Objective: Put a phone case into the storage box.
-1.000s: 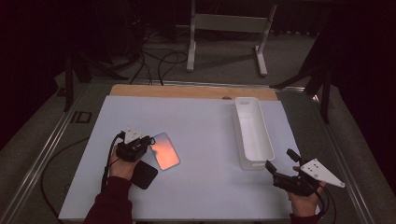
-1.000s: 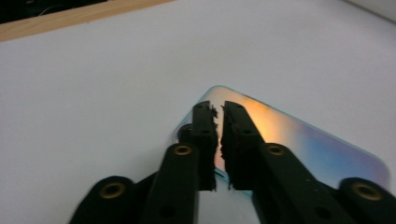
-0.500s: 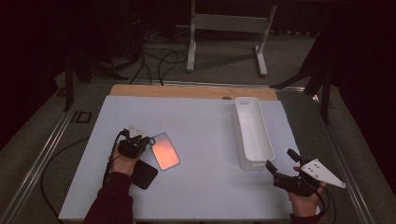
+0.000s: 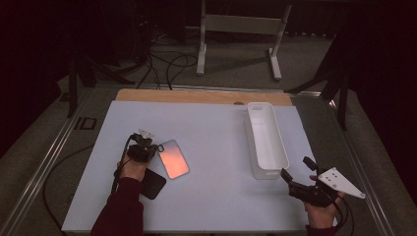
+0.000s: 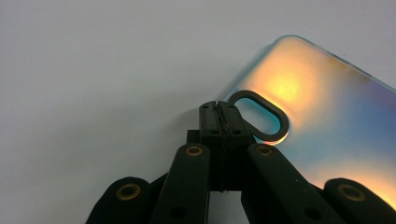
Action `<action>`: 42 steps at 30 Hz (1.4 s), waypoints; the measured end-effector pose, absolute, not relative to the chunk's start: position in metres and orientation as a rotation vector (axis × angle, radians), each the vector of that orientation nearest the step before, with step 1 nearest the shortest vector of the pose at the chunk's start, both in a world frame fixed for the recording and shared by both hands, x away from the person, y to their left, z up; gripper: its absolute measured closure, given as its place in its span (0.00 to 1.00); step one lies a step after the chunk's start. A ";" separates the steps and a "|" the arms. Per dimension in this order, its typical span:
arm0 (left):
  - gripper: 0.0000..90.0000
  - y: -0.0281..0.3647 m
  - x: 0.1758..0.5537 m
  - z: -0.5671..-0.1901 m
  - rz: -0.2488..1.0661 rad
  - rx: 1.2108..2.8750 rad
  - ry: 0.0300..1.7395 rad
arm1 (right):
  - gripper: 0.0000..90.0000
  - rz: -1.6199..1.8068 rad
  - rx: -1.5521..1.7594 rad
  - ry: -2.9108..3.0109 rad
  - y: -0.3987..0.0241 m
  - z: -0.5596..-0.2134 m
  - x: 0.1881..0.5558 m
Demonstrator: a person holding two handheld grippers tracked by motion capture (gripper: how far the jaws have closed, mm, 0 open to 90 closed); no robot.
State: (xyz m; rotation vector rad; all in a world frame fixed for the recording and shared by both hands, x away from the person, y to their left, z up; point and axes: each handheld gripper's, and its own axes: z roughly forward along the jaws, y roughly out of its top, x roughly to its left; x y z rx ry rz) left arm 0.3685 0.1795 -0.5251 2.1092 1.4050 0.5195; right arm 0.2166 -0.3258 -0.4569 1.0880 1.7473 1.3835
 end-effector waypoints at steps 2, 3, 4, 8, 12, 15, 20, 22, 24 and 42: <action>1.00 0.178 0.370 -0.525 0.519 2.109 1.403 | 0.11 1.384 1.085 1.746 -0.325 -0.457 0.217; 1.00 0.176 0.371 -0.525 0.516 2.109 1.402 | 0.11 1.384 1.085 1.746 -0.325 -0.457 0.217; 1.00 0.173 0.372 -0.525 0.511 2.115 1.392 | 0.11 1.384 1.086 1.745 -0.325 -0.457 0.217; 1.00 0.163 0.375 -0.525 0.498 2.117 1.374 | 0.11 1.384 1.089 1.743 -0.326 -0.457 0.216; 1.00 0.149 0.380 -0.525 0.482 2.132 1.341 | 0.11 1.384 1.092 1.742 -0.327 -0.457 0.216; 1.00 0.137 0.385 -0.525 0.468 2.140 1.318 | 0.11 1.384 1.091 1.742 -0.326 -0.457 0.216; 1.00 0.113 0.389 -0.525 0.448 2.177 1.255 | 0.11 1.383 1.091 1.743 -0.326 -0.457 0.216; 1.00 0.102 0.390 -0.525 0.440 2.187 1.232 | 0.11 1.382 1.087 1.743 -0.326 -0.457 0.216; 1.00 0.092 0.390 -0.525 0.426 2.202 1.195 | 0.11 1.382 1.086 1.742 -0.327 -0.457 0.216; 0.93 0.110 0.370 -0.484 0.468 2.004 1.078 | 0.11 1.382 1.080 1.753 -0.326 -0.457 0.216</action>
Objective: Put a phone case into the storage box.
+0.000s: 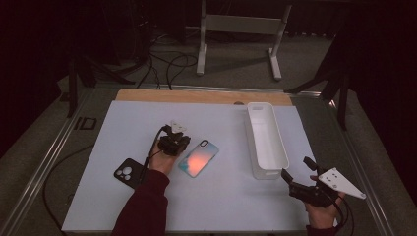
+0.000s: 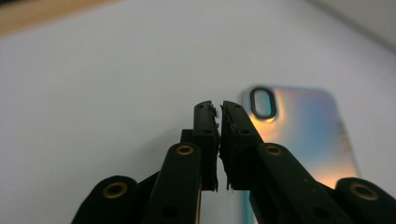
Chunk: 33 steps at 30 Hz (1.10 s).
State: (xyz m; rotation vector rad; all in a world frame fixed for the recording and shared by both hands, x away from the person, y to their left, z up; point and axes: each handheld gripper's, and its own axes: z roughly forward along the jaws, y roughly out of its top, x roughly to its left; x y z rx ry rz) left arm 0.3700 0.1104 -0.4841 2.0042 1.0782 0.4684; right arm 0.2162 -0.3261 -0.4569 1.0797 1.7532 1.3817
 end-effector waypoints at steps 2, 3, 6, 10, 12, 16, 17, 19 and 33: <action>0.86 0.123 0.362 -0.474 0.474 1.950 1.060 | 0.11 1.384 1.068 1.764 -0.324 -0.457 0.218; 0.86 0.130 0.357 -0.469 0.477 1.926 1.044 | 0.11 1.383 1.064 1.771 -0.323 -0.457 0.218; 0.81 0.151 0.339 -0.456 0.496 1.878 0.995 | 0.11 1.384 1.059 1.780 -0.320 -0.458 0.219; 0.66 0.176 0.314 -0.445 0.527 1.839 0.960 | 0.11 1.391 1.049 1.794 -0.316 -0.459 0.221; 0.52 0.188 0.302 -0.442 0.549 1.824 0.960 | 0.11 1.402 1.046 1.803 -0.315 -0.461 0.222; 0.31 0.209 0.279 -0.441 0.596 1.788 0.952 | 0.11 1.403 1.034 1.816 -0.312 -0.461 0.225; 0.25 0.214 0.273 -0.441 0.621 1.787 0.955 | 0.11 1.405 1.031 1.817 -0.312 -0.461 0.225; 0.15 0.219 0.268 -0.441 0.630 1.779 0.958 | 0.11 1.408 1.027 1.821 -0.312 -0.461 0.226; 0.00 0.261 0.231 -0.456 0.622 1.774 1.001 | 0.11 1.429 1.000 1.848 -0.308 -0.463 0.239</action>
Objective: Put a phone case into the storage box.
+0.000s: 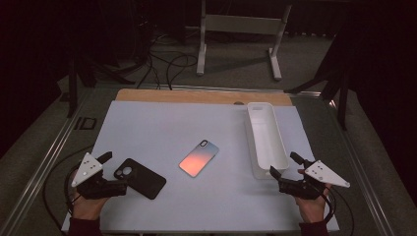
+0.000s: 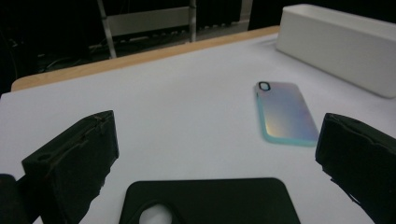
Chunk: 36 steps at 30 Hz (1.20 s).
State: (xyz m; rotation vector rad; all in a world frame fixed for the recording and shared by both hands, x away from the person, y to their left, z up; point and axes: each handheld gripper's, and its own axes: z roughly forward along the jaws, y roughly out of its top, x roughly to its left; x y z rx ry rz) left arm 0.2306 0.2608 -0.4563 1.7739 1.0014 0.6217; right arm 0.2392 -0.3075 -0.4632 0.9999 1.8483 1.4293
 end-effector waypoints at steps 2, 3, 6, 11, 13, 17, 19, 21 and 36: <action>0.00 0.261 0.231 -0.457 0.624 1.777 1.002 | 0.11 1.433 0.999 1.845 -0.307 -0.463 0.239; 0.00 0.260 0.232 -0.458 0.625 1.777 1.005 | 0.11 1.432 1.000 1.842 -0.307 -0.464 0.239; 0.00 0.259 0.233 -0.460 0.622 1.793 1.005 | 0.11 1.434 1.007 1.838 -0.308 -0.465 0.238; 0.00 0.254 0.236 -0.460 0.619 1.815 1.013 | 0.11 1.428 1.012 1.839 -0.308 -0.466 0.237; 0.00 0.251 0.239 -0.460 0.602 1.834 1.022 | 0.11 1.428 1.014 1.840 -0.308 -0.466 0.237; 0.00 0.240 0.250 -0.459 0.556 1.895 1.032 | 0.11 1.429 1.012 1.841 -0.308 -0.465 0.238; 0.00 0.232 0.257 -0.458 0.549 1.933 1.022 | 0.11 1.426 1.009 1.843 -0.308 -0.464 0.239; 0.00 0.223 0.265 -0.457 0.551 1.969 1.006 | 0.11 1.428 1.006 1.836 -0.307 -0.463 0.239; 0.03 0.181 0.307 -0.453 0.433 2.076 0.922 | 0.11 1.425 0.999 1.834 -0.306 -0.462 0.241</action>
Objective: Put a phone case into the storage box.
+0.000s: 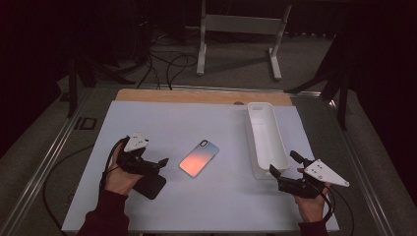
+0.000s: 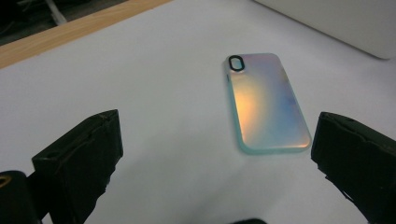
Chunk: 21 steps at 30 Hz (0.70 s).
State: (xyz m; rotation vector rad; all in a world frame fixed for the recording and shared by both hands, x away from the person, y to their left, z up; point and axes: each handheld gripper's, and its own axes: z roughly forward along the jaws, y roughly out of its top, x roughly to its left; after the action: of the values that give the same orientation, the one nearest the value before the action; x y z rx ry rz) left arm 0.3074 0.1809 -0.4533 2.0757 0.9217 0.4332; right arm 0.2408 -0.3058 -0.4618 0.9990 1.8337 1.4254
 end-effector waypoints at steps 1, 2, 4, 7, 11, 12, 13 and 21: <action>0.01 0.177 0.310 -0.454 0.438 2.089 0.920 | 0.11 1.425 1.000 1.834 -0.306 -0.462 0.241; 0.00 0.172 0.311 -0.455 0.448 2.103 0.918 | 0.11 1.424 0.999 1.835 -0.306 -0.462 0.241; 0.00 0.164 0.316 -0.457 0.440 2.135 0.912 | 0.11 1.421 0.999 1.837 -0.306 -0.462 0.241; 0.00 0.151 0.324 -0.462 0.418 2.186 0.922 | 0.11 1.424 1.000 1.838 -0.305 -0.462 0.241; 0.00 0.132 0.333 -0.469 0.388 2.229 0.930 | 0.11 1.421 0.999 1.840 -0.305 -0.463 0.241; 0.00 0.127 0.335 -0.471 0.386 2.238 0.937 | 0.11 1.420 1.002 1.841 -0.305 -0.463 0.241; 0.00 0.122 0.337 -0.472 0.382 2.250 0.936 | 0.11 1.418 1.003 1.841 -0.306 -0.463 0.241; 0.00 0.087 0.347 -0.490 0.349 2.344 0.952 | 0.11 1.417 1.010 1.837 -0.306 -0.463 0.241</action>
State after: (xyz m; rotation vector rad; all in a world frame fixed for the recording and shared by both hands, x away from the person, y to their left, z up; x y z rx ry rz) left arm 0.3467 0.0869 -0.4897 2.3443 0.9520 0.3494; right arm 0.2406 -0.3063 -0.4628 1.0098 1.8369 1.4168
